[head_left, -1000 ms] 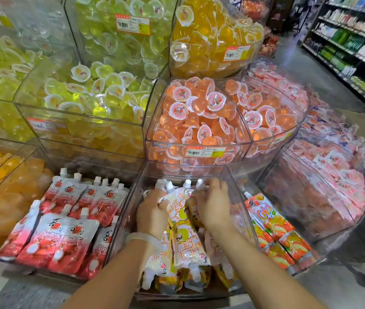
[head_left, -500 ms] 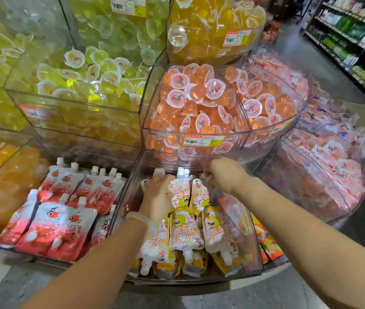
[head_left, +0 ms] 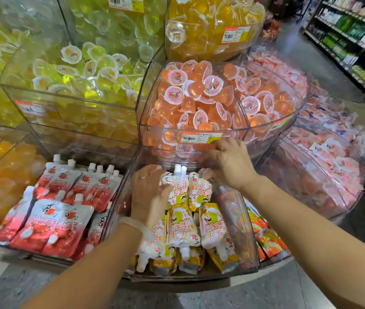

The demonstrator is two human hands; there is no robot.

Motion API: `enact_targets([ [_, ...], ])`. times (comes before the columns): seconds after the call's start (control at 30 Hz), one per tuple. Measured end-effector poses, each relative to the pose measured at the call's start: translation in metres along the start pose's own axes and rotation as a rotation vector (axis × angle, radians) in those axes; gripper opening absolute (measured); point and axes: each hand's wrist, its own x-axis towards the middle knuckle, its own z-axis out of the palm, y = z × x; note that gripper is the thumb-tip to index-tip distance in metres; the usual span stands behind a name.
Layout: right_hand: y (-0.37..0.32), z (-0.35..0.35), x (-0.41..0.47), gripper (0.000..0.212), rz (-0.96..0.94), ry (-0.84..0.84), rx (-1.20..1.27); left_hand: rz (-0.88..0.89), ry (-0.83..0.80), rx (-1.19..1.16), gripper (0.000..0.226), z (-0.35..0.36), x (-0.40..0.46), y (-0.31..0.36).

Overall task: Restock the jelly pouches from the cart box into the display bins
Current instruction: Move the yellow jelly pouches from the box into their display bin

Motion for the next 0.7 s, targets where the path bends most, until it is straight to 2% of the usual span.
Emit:
enact_targets([
  [0.07, 0.005, 0.008, -0.006, 0.042, 0.035, 0.032, 0.062, 0.038, -0.064, 0.053, 0.051, -0.002, 0.008, 0.0],
  [0.2, 0.0, 0.012, -0.01, 0.025, 0.143, -0.005, 0.195, 0.118, -0.17, 0.161, 0.049, 0.004, 0.024, 0.001],
  [0.27, -0.004, 0.01, -0.009, 0.019, 0.162, -0.018, 0.187, 0.069, -0.145, 0.149, 0.05, 0.009, 0.029, 0.0],
  [0.4, -0.005, 0.011, -0.008, 0.021, 0.171, -0.05, 0.174, -0.16, -0.083, 0.037, 0.028, 0.015, 0.032, 0.007],
  [0.47, -0.005, 0.012, -0.007, 0.022, 0.181, -0.063, 0.157, -0.181, -0.086, 0.006, 0.029, 0.016, 0.033, 0.008],
  [0.6, -0.005, 0.012, -0.006, 0.023, 0.164, -0.107, 0.098, -0.097, -0.194, 0.072, 0.037, 0.008, 0.036, 0.004],
  [0.7, -0.014, 0.007, -0.01, 0.024, 0.152, -0.106, 0.043, 0.034, -0.169, 0.143, 0.032, -0.005, 0.032, 0.009],
])
